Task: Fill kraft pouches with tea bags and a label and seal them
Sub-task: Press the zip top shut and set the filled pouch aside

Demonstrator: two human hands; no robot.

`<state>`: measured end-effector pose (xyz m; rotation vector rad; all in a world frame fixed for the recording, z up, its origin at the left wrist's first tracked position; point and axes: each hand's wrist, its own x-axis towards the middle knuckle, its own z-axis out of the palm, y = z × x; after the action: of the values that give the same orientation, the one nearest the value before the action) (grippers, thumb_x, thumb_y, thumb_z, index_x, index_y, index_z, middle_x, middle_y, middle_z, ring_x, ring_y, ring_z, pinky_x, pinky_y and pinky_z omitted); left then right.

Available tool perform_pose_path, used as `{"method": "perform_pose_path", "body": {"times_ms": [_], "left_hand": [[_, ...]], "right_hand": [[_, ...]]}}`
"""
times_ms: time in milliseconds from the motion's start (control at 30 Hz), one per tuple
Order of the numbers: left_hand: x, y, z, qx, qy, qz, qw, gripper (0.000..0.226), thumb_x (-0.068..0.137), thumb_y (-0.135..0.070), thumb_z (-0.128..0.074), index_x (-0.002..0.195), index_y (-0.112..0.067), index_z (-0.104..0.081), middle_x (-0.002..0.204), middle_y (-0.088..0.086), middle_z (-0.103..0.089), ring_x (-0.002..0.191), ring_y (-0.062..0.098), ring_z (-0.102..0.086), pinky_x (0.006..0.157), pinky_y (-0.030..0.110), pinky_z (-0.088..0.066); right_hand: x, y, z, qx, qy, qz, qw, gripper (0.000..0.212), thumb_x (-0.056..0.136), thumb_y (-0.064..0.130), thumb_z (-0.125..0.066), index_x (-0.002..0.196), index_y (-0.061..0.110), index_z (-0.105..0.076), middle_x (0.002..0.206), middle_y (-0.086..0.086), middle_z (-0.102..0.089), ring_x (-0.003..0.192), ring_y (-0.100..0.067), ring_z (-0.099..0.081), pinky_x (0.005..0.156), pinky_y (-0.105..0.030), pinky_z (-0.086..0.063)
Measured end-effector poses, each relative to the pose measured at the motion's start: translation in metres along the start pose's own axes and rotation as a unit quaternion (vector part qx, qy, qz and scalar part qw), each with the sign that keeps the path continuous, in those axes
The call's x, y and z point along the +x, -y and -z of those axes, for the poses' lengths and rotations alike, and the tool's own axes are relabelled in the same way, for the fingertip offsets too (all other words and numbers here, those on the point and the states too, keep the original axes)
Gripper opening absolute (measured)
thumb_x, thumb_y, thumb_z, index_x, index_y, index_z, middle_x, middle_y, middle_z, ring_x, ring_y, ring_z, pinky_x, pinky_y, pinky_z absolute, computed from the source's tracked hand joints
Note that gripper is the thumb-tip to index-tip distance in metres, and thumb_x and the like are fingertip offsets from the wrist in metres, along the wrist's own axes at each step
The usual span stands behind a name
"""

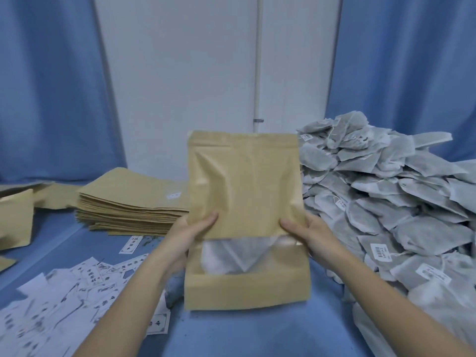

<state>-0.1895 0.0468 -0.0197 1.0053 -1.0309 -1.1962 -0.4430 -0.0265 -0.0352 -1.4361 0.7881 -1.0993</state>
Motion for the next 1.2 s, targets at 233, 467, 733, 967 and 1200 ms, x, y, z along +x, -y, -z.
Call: {"method": "perform_pose_path", "body": {"times_ms": [233,467,733,967,1200], "left_hand": [[-0.013,-0.019,0.019,-0.311,0.069,-0.021,0.948,0.041,0.085,-0.045,-0.049,0.095,-0.017,-0.077,0.096,0.004,-0.073,0.087,0.022,-0.070,0.077,0.032,-0.055],[-0.036,-0.036,0.085,-0.446,-0.041,-0.162,0.879,0.036,0.086,-0.029,-0.047,0.111,-0.017,-0.070,0.113,0.006,-0.068,0.106,0.025,-0.064,0.093,0.037,-0.050],[-0.028,-0.037,0.178,-0.395,-0.173,-0.123,0.894,0.045,0.101,-0.049,-0.023,0.114,-0.020,-0.054,0.094,0.001,-0.063,0.085,0.017,-0.057,0.076,0.028,-0.040],[0.025,-0.019,0.169,-0.388,-0.178,-0.039,0.903,0.047,0.104,-0.035,-0.027,0.148,-0.019,-0.032,0.140,0.012,-0.049,0.105,0.029,-0.058,0.080,0.043,-0.046],[0.050,-0.002,0.178,-0.368,-0.244,0.050,0.896,0.053,0.102,-0.031,-0.040,0.150,-0.020,-0.021,0.152,0.013,-0.031,0.123,0.051,-0.044,0.092,0.060,-0.043]], "right_hand": [[0.008,0.011,-0.039,0.220,-0.034,-0.050,0.974,0.019,0.091,0.008,-0.053,0.106,0.001,-0.062,0.093,-0.013,-0.071,0.078,-0.022,-0.069,0.068,-0.030,-0.057],[0.063,0.063,-0.262,0.238,0.123,-0.113,0.957,0.035,0.098,0.013,-0.043,0.126,-0.007,-0.048,0.104,-0.021,-0.061,0.086,-0.030,-0.061,0.085,-0.043,-0.049],[0.089,0.067,-0.423,-0.097,0.226,-0.121,0.962,0.087,0.088,0.068,-0.027,0.150,0.013,-0.001,0.155,-0.007,-0.018,0.138,-0.030,-0.027,0.111,-0.043,-0.023],[0.136,0.006,-0.369,-0.270,0.133,-0.034,0.953,0.045,0.097,0.040,-0.036,0.089,0.004,-0.062,0.107,-0.020,-0.061,0.107,-0.034,-0.055,0.077,-0.027,-0.038],[0.196,-0.060,-0.288,-0.658,0.083,0.131,0.737,0.059,0.095,0.044,-0.038,0.140,0.008,-0.027,0.145,-0.012,-0.035,0.131,-0.028,-0.035,0.105,-0.040,-0.030]]}}
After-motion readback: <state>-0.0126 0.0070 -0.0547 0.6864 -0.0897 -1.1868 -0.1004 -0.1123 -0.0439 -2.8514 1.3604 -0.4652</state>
